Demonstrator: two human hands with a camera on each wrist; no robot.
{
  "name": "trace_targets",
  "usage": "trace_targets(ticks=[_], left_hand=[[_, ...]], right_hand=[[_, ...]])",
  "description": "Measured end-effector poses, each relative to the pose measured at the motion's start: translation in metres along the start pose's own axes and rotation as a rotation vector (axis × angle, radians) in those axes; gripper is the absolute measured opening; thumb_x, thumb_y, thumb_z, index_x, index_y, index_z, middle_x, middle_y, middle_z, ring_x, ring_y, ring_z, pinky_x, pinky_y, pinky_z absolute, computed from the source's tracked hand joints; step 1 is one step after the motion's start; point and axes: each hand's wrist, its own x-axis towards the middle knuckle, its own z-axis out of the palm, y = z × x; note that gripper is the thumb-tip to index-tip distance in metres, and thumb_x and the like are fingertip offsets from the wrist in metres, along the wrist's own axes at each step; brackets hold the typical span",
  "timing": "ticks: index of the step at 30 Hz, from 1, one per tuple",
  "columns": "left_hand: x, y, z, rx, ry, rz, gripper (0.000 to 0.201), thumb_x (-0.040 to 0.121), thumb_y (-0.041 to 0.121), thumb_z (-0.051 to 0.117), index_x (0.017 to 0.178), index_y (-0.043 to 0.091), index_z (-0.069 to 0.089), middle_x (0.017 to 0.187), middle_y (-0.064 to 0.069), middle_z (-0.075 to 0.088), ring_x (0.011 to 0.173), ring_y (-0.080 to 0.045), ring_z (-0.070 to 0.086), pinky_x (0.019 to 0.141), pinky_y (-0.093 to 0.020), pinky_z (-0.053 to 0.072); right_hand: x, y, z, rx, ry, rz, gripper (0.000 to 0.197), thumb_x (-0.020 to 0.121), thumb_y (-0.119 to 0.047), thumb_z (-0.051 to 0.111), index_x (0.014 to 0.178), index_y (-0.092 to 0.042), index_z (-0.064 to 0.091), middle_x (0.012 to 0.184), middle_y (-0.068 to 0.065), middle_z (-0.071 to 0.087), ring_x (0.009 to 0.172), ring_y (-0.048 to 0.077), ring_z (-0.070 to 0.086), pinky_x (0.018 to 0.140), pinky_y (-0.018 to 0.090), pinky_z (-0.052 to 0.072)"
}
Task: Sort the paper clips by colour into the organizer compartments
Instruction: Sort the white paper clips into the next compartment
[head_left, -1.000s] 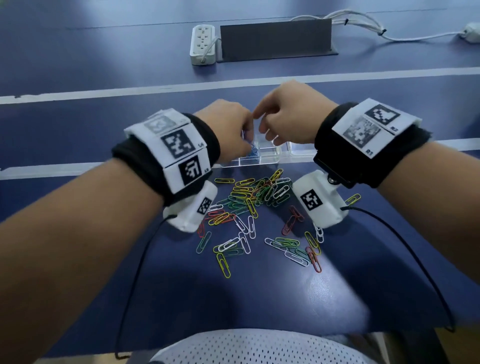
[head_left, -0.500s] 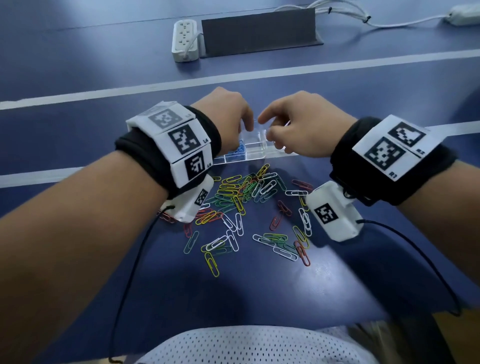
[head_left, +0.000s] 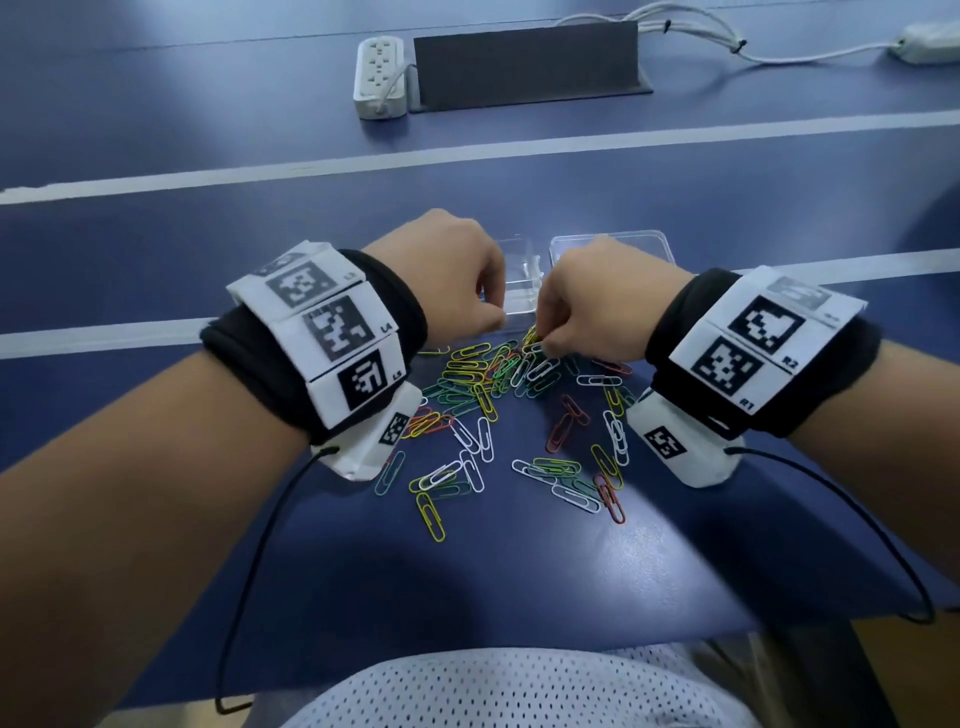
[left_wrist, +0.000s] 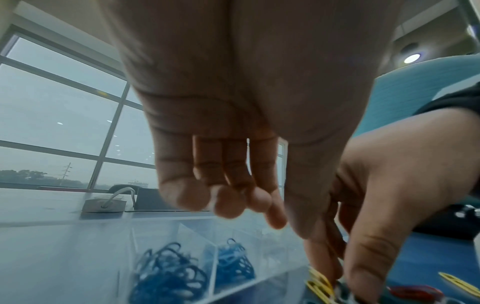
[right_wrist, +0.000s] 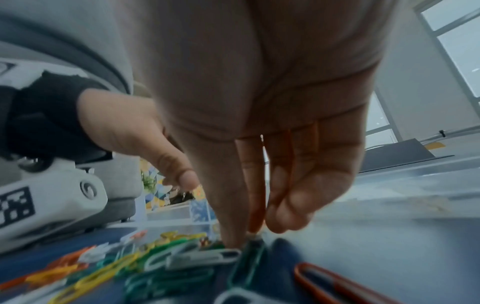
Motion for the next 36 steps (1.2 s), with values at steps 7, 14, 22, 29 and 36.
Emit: trace_targets(ticks=[7, 14, 22, 29, 36], left_hand=[[-0.002, 0.017, 0.019, 0.036, -0.129, 0.025, 0.016, 0.075, 0.043, 0.066, 0.076, 0.027, 0.068, 0.065, 0.008, 0.052, 0.078, -0.024, 0.061, 0.076, -0.035, 0.053], [-0.001, 0.03, 0.026, 0.114, -0.156, 0.029, 0.022, 0.079, 0.034, 0.064, 0.064, 0.026, 0.049, 0.078, 0.002, 0.05, 0.095, -0.028, 0.061, 0.067, -0.033, 0.042], [-0.004, 0.032, 0.018, 0.005, -0.1, 0.053, 0.012, 0.081, 0.019, 0.053, 0.069, 0.019, 0.053, 0.063, 0.005, 0.047, 0.075, -0.021, 0.047, 0.069, -0.025, 0.039], [0.0, 0.036, 0.024, -0.009, -0.14, 0.039, 0.017, 0.086, 0.01, 0.042, 0.092, 0.016, 0.057, 0.066, 0.008, 0.039, 0.081, -0.017, 0.043, 0.069, -0.025, 0.033], [0.002, 0.046, 0.029, 0.07, -0.171, 0.056, 0.024, 0.08, 0.028, 0.057, 0.093, 0.011, 0.068, 0.088, -0.009, 0.066, 0.084, -0.027, 0.06, 0.068, -0.028, 0.046]], right_hand=[[-0.006, -0.004, -0.002, -0.023, -0.067, -0.007, 0.005, 0.078, -0.021, 0.066, 0.074, -0.023, 0.065, 0.072, 0.003, 0.062, 0.073, 0.021, 0.056, 0.069, 0.027, 0.048], [-0.023, 0.009, -0.009, -0.002, -0.048, -0.002, 0.029, 0.08, -0.013, 0.052, 0.099, -0.025, 0.071, 0.057, -0.014, 0.05, 0.066, 0.013, 0.049, 0.075, 0.023, 0.042], [-0.038, 0.009, -0.006, -0.041, -0.065, -0.064, 0.024, 0.079, -0.014, 0.056, 0.092, -0.019, 0.075, 0.083, 0.0, 0.073, 0.077, 0.02, 0.061, 0.076, 0.023, 0.048], [-0.037, 0.005, 0.001, -0.09, -0.096, -0.092, 0.025, 0.081, -0.012, 0.058, 0.096, -0.023, 0.074, 0.088, 0.001, 0.072, 0.087, 0.022, 0.063, 0.078, 0.028, 0.051], [-0.034, 0.007, 0.006, -0.109, -0.138, -0.066, 0.016, 0.072, -0.016, 0.065, 0.087, -0.022, 0.068, 0.072, -0.003, 0.056, 0.072, 0.022, 0.053, 0.068, 0.027, 0.047]])
